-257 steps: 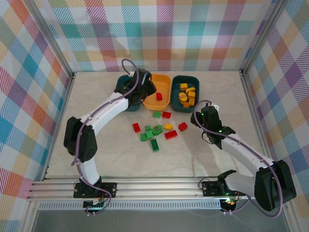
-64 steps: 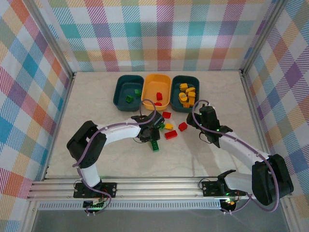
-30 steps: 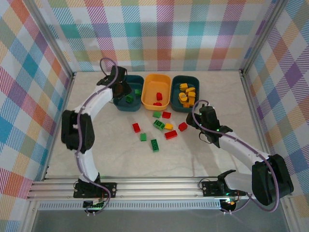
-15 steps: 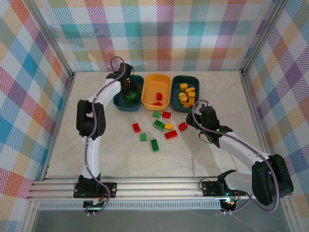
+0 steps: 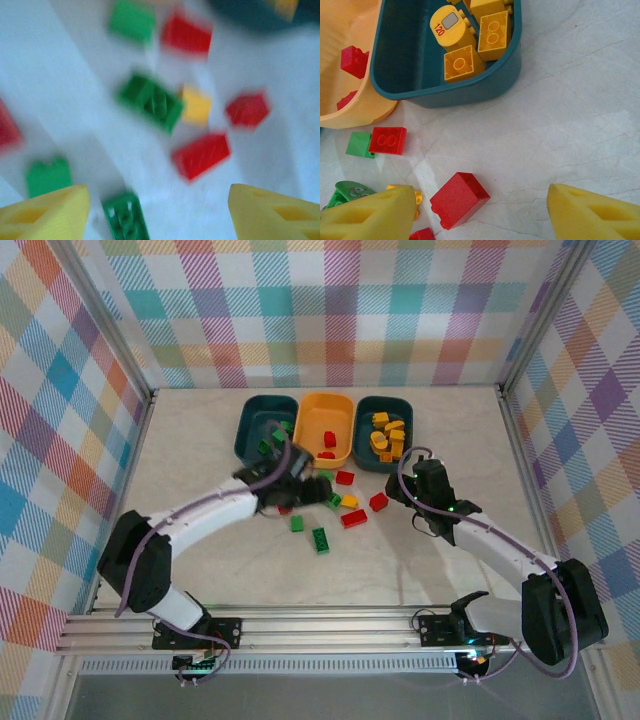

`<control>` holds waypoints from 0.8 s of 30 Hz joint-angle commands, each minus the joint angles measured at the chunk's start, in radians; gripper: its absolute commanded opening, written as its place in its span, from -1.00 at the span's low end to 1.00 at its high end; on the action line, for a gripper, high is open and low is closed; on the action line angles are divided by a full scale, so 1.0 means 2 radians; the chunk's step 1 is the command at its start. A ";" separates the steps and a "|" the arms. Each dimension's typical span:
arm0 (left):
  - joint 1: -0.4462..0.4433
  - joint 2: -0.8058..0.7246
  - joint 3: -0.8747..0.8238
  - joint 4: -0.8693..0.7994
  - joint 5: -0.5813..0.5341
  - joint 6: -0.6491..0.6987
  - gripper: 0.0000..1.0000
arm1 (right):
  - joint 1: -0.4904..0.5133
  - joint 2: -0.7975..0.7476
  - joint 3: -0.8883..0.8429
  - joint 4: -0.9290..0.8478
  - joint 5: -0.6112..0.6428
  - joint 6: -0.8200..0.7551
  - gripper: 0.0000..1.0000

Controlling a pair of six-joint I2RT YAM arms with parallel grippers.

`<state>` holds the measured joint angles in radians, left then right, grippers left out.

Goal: Sort the legos into containers by color

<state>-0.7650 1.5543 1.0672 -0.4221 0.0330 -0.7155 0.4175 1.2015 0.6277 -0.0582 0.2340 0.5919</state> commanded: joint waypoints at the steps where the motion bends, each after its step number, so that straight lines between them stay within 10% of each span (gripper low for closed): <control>1: -0.049 0.017 -0.019 0.010 -0.036 -0.081 0.46 | 0.000 0.011 -0.003 0.015 0.014 0.002 0.39; 18: -0.098 0.120 0.015 -0.055 -0.094 -0.114 0.24 | 0.000 0.006 -0.001 0.010 0.004 0.004 0.40; 24: -0.098 0.136 0.037 -0.062 -0.108 -0.090 -0.29 | 0.000 0.003 -0.002 0.008 0.006 0.003 0.40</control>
<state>-0.9543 1.8072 1.1080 -0.5461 -0.1543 -0.9192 0.4175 1.2335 0.6277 -0.0460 0.2443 0.5915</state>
